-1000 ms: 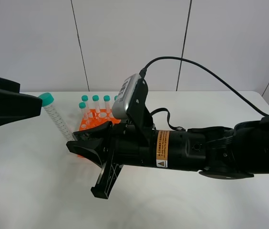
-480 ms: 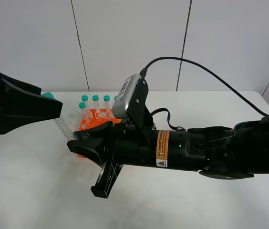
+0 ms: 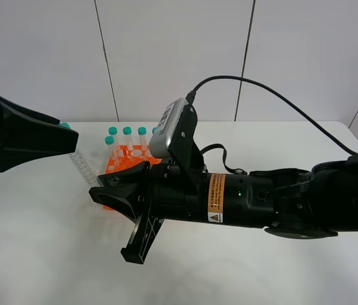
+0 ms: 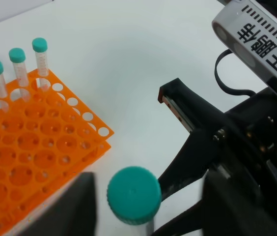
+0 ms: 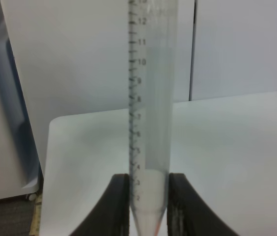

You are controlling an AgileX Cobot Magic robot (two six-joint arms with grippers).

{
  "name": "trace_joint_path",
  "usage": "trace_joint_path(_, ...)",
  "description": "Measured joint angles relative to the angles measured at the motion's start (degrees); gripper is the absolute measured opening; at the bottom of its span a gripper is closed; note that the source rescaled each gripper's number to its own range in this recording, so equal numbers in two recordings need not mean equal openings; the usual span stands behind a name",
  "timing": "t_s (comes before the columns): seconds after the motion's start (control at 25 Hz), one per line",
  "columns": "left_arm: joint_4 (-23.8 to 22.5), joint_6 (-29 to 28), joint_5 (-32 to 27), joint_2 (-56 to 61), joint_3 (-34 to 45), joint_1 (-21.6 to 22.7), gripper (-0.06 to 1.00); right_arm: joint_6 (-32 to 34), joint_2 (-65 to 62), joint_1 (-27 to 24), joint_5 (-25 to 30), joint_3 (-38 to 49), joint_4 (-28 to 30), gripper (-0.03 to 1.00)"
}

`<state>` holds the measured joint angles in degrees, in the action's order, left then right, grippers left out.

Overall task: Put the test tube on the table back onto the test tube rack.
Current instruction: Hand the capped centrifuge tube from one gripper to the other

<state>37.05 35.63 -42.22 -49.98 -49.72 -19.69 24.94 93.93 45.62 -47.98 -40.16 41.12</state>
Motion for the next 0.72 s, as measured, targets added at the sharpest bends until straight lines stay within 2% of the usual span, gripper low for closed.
trace_joint_path(0.08, 0.7, 1.4, 0.1, 0.0, 0.0, 0.0, 0.15, -0.1, 0.0, 0.0, -0.1, 0.0, 0.0, 0.32)
trace_joint_path(0.12, 1.3, 2.1, 0.1, 0.0, 0.0, 0.0, 0.06, -0.1, 0.0, 0.0, -0.2, 0.0, 0.0, 0.32)
trace_joint_path(0.16, 2.1, 3.2, 0.2, 0.0, 0.0, 0.0, 0.03, -0.2, 0.0, 0.0, -0.5, 0.0, 0.0, 0.32)
trace_joint_path(0.32, 4.7, 6.4, 0.4, 0.0, 0.0, 0.0, 0.03, -0.2, -0.2, 0.0, -1.2, 0.0, 0.0, 0.32)
trace_joint_path(0.56, 5.1, 7.2, 0.5, 0.0, 0.0, 0.0, 0.04, -0.2, -0.2, 0.0, -1.3, 0.0, -0.2, 0.32)
trace_joint_path(0.64, 5.9, 7.2, 0.6, 0.0, 0.0, 0.0, 0.13, -0.2, -0.2, 0.0, -1.4, 0.0, -0.5, 0.32)
trace_joint_path(0.72, 6.7, 7.2, 0.6, 0.0, 0.0, 0.0, 0.3, -0.2, -0.2, 0.0, -1.3, 0.0, -0.7, 0.32)
